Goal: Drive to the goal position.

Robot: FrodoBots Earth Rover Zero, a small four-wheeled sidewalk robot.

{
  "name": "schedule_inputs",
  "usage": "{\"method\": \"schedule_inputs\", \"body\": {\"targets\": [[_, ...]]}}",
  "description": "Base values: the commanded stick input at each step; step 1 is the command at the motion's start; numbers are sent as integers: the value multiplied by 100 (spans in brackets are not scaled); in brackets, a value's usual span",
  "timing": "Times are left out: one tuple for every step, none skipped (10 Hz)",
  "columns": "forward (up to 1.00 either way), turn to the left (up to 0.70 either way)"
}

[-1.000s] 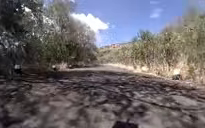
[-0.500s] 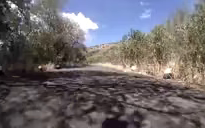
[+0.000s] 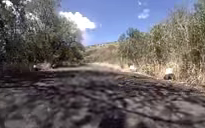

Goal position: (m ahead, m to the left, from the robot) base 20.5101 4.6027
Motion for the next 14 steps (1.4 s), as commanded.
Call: {"method": "schedule_inputs", "body": {"targets": [[50,0],[50,0],[50,0],[50,0],[50,0],[50,0],[50,0],[50,0],[50,0],[50,0],[50,0],[50,0],[50,0],[50,0]]}}
